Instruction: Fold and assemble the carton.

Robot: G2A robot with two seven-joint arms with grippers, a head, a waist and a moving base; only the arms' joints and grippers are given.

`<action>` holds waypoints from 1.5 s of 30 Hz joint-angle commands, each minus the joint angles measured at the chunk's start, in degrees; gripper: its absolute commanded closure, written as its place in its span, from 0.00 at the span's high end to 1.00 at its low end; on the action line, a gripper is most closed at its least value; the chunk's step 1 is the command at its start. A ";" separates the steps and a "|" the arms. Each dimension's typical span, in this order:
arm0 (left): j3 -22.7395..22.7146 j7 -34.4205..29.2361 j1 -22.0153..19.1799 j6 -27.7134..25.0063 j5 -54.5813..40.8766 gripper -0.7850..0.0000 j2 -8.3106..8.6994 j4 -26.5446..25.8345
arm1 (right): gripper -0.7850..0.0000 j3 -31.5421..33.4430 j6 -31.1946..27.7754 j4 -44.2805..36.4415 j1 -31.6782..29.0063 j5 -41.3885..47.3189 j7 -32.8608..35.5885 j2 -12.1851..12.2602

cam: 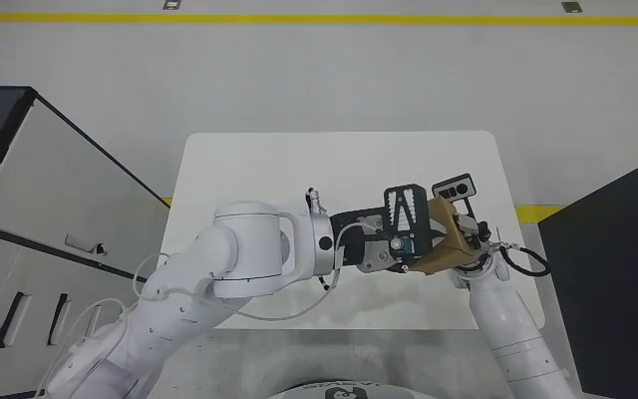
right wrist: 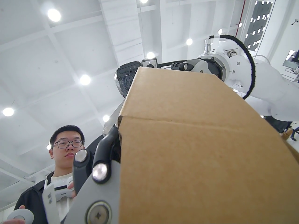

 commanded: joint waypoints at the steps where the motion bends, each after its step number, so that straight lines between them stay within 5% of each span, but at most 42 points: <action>1: 0.15 0.03 -0.09 0.02 0.00 0.00 -0.03 0.02 | 0.00 -0.04 -0.06 -0.01 0.00 0.08 0.00 0.06; 45: 0.58 0.78 -0.90 -0.69 -0.69 0.00 -0.07 0.46 | 0.00 -1.11 -1.25 -0.22 0.68 1.27 0.00 1.06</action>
